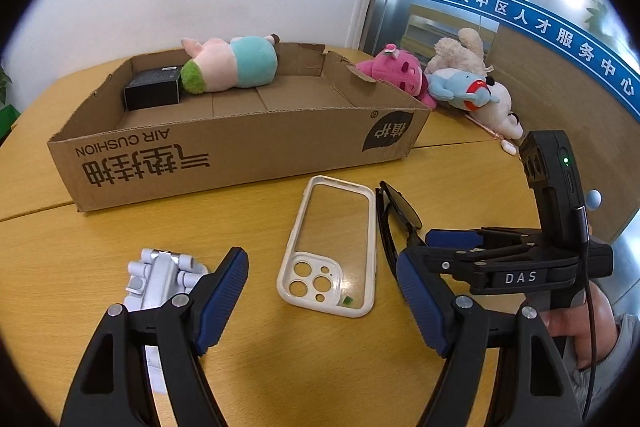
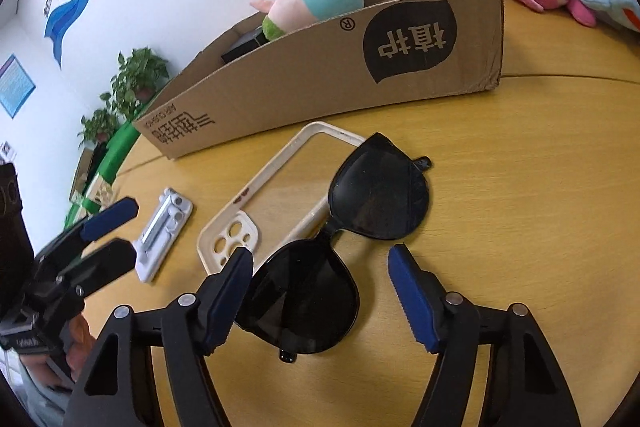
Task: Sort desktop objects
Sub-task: 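Close the right tool on the black sunglasses lens while the left tool approaches, then grasp the sunglasses frame with the left tool while the right tool holds the lens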
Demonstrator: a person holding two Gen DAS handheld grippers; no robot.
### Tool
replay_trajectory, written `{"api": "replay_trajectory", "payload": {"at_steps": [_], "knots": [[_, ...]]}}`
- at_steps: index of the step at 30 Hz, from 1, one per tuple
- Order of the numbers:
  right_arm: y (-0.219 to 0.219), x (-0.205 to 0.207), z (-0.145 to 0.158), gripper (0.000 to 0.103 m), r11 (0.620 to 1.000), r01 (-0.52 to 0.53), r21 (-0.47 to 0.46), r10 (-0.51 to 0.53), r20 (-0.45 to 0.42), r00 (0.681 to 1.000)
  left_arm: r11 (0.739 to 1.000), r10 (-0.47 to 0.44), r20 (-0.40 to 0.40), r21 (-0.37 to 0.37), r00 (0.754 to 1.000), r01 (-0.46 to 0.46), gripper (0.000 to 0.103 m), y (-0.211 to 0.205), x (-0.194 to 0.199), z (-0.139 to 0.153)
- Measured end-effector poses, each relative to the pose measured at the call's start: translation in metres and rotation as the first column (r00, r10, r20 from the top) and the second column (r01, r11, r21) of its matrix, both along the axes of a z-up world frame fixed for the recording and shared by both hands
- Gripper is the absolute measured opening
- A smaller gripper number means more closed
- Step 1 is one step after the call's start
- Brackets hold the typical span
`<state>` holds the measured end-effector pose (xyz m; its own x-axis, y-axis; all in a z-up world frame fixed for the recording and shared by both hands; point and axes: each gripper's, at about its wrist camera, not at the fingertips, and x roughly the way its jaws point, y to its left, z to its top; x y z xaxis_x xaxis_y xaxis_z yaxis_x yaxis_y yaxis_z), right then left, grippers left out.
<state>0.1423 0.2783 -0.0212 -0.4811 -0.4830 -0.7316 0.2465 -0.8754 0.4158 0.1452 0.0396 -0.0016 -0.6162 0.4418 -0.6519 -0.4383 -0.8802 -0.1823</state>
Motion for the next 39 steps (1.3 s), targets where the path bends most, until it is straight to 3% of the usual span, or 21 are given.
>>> {"api": "replay_trajectory", "payload": {"at_steps": [6, 11, 14, 18, 21, 23, 25, 28, 39], "knots": [[0.022, 0.008, 0.002, 0.072, 1.000, -0.029, 0.013, 0.028, 0.041, 0.999, 0.996, -0.072, 0.060, 0.065, 0.996, 0.068, 0.077, 0.012, -0.013, -0.003], [0.002, 0.023, 0.001, 0.074, 0.996, -0.080, 0.051, 0.080, -0.007, 0.997, 0.977, -0.146, 0.160, 0.177, 0.976, 0.117, 0.076, 0.030, -0.033, -0.012], [0.000, 0.025, 0.001, 0.063, 0.994, -0.056, 0.094, 0.059, -0.030, 0.998, 0.969, -0.184, 0.200, 0.200, 0.962, 0.144, 0.075, 0.042, -0.040, -0.016], [0.002, 0.032, 0.001, 0.063, 0.992, -0.069, 0.108, 0.074, -0.043, 0.996, 0.953, -0.248, 0.233, 0.232, 0.940, 0.193, 0.074, 0.060, -0.045, -0.023], [0.003, 0.040, 0.001, 0.063, 0.994, -0.074, 0.086, 0.078, -0.047, 0.996, 0.951, -0.275, 0.294, 0.226, 0.916, 0.213, 0.064, 0.072, -0.048, -0.035], [0.005, 0.046, 0.000, 0.063, 0.994, -0.081, 0.070, 0.084, -0.051, 0.995, 0.955, -0.272, 0.350, 0.209, 0.896, 0.209, 0.047, 0.081, -0.050, -0.046], [0.005, 0.051, 0.000, 0.063, 0.994, -0.092, 0.064, 0.096, -0.051, 0.994, 0.961, -0.266, 0.401, 0.182, 0.877, 0.209, 0.039, 0.088, -0.050, -0.055], [0.007, 0.055, 0.002, 0.063, 0.993, -0.097, 0.068, 0.101, -0.051, 0.994, 0.966, -0.255, 0.390, 0.151, 0.885, 0.212, 0.038, 0.093, -0.046, -0.054], [0.001, 0.056, 0.010, 0.062, 0.991, -0.123, 0.047, 0.126, -0.068, 0.990, 0.970, -0.218, 0.369, 0.188, 0.904, 0.157, 0.033, 0.076, -0.040, -0.045]]}}
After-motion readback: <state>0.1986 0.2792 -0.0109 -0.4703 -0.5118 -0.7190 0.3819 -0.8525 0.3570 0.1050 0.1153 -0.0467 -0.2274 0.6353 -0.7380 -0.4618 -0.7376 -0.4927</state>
